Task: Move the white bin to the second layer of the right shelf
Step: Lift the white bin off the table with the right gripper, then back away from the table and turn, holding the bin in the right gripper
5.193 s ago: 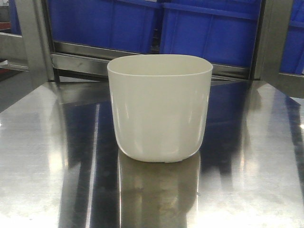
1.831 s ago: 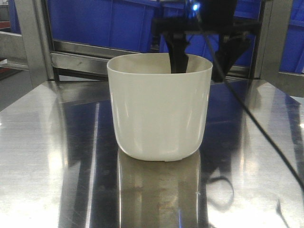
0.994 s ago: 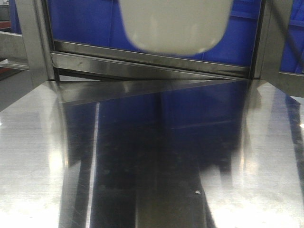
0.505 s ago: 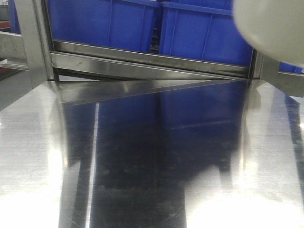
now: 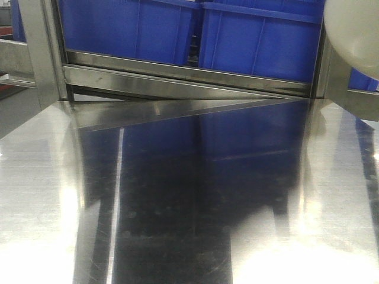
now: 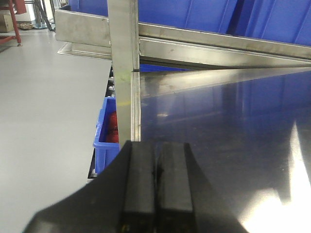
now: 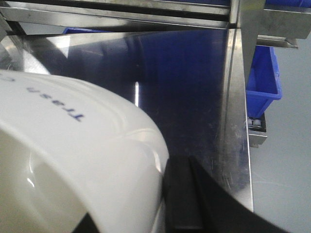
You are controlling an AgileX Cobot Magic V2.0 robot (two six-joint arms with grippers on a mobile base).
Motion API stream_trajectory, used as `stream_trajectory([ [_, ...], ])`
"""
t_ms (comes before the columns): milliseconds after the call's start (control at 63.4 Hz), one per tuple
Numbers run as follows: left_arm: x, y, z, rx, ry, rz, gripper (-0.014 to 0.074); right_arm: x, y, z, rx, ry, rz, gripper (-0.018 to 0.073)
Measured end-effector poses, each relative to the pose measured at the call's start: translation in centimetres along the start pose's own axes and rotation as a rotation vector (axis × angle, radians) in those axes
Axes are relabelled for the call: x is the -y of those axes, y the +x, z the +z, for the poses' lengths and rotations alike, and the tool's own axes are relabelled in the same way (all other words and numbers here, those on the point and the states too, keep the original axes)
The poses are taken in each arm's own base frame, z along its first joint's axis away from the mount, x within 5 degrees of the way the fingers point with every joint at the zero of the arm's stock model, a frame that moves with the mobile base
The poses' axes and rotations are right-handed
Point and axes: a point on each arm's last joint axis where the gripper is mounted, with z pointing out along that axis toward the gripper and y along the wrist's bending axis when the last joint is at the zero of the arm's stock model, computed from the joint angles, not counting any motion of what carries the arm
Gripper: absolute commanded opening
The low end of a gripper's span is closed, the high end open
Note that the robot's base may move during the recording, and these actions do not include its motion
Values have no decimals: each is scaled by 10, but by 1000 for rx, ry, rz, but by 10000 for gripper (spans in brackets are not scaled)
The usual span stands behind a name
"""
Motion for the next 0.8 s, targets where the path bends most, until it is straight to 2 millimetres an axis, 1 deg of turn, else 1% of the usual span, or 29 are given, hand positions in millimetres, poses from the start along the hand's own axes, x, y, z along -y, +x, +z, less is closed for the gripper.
stream_trajectory([
  [805,0,0,0,0,0,0,85,0,0,0,0,0,0,50],
])
